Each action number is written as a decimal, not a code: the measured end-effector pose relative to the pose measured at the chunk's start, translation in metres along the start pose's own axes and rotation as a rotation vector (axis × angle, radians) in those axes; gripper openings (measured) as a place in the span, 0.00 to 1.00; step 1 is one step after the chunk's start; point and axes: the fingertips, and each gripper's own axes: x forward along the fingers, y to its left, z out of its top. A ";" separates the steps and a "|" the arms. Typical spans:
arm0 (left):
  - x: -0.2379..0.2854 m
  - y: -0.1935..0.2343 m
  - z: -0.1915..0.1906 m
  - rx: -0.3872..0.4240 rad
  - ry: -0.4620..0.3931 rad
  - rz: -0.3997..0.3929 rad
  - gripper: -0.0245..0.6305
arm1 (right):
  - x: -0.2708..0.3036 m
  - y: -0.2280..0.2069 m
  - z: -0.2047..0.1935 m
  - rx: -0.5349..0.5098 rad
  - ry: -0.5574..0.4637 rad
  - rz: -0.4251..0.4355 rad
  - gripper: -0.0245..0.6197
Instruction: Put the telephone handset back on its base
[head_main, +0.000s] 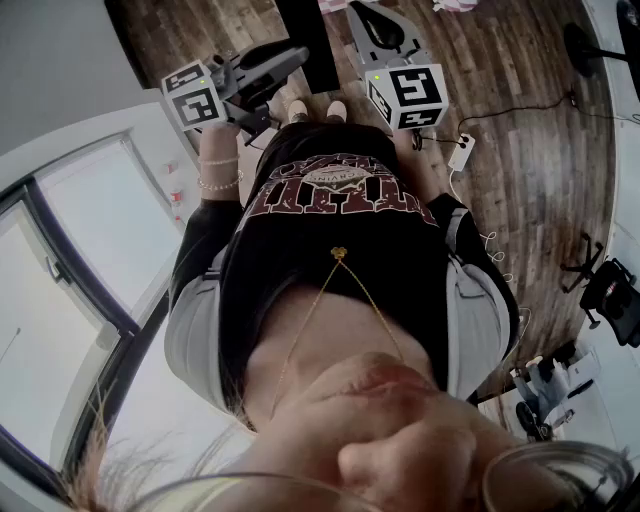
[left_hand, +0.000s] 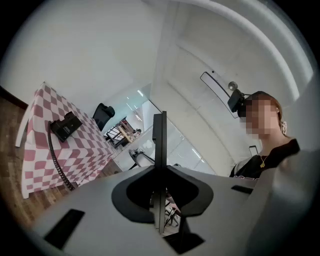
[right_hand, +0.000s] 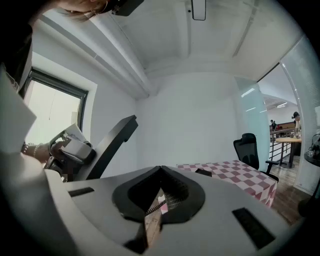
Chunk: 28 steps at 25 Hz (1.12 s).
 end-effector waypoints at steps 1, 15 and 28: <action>0.000 0.000 0.000 0.001 -0.003 0.000 0.15 | 0.001 0.000 -0.001 -0.002 0.002 0.002 0.07; -0.007 0.010 0.012 -0.001 -0.017 -0.008 0.15 | 0.012 -0.001 0.003 0.014 -0.014 -0.006 0.07; -0.021 0.066 0.105 -0.037 0.060 -0.070 0.15 | 0.105 -0.019 0.045 0.022 -0.013 -0.082 0.07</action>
